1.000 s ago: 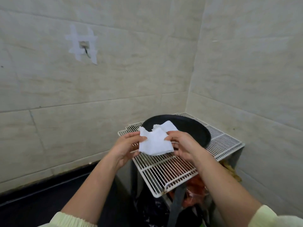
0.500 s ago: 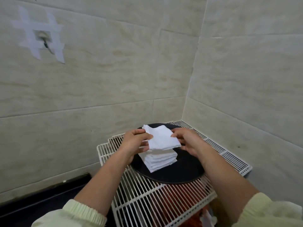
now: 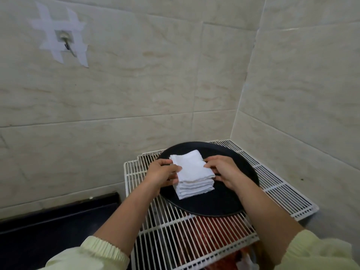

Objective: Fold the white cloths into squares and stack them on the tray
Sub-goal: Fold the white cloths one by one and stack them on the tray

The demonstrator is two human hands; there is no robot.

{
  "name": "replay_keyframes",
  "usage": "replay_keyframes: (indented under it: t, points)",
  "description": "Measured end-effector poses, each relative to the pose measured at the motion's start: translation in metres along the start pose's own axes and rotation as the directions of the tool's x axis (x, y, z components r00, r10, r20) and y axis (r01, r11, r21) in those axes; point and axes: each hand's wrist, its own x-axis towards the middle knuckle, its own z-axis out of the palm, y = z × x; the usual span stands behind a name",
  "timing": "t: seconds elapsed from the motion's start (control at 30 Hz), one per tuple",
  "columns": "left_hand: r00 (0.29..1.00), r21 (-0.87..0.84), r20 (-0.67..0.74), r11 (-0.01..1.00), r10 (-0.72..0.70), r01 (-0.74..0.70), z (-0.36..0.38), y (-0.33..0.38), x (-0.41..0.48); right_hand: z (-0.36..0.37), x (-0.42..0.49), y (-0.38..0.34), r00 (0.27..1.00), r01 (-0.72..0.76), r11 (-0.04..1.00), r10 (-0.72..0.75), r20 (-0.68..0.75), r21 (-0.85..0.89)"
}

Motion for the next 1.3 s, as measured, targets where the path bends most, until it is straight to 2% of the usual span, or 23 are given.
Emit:
replay_keyframes:
  t: [0.13,0.37,0.47,0.57,0.73,0.87,1.07,1.3]
  points:
    - [1.000,0.034,-0.005,0.999,0.008,-0.008,0.002,-0.003,-0.005,-0.002,-0.001,0.001,0.999,0.029,0.999,-0.029,-0.032,0.020]
    - [0.997,0.133,-0.052,0.990,0.059,-0.051,0.005,-0.007,-0.014,-0.007,0.000,0.009,0.988,0.136,0.956,-0.151,-0.040,-0.260]
    - [0.991,0.156,-0.094,0.984,0.098,-0.083,0.002,-0.006,-0.016,-0.006,-0.004,0.001,0.955,0.219,0.870,-0.285,-0.087,-0.441]
    - [0.981,0.166,-0.135,0.979,0.139,-0.116,-0.004,-0.004,-0.021,0.006,-0.011,-0.007,0.890,0.326,0.760,-0.448,-0.090,-0.562]
    - [0.938,0.248,-0.233,0.948,0.257,-0.198,-0.032,-0.002,-0.039,0.053,-0.034,-0.010,0.831,0.504,0.635,-0.542,0.128,-0.586]
    - [0.878,0.466,-0.334,0.870,0.344,-0.164,-0.088,-0.020,-0.069,0.111,-0.062,0.001,0.777,0.615,0.537,-0.538,0.327,-0.577]
    - [0.773,0.672,-0.487,0.739,0.406,0.035,-0.181,-0.048,-0.134,0.206,-0.117,0.029,0.654,0.754,0.315,-0.446,0.611,-0.577]
    - [0.725,0.680,-0.615,0.673,0.308,0.291,-0.310,-0.124,-0.235,0.325,-0.205,0.109,0.530,0.848,0.096,-0.206,0.823,-0.521]
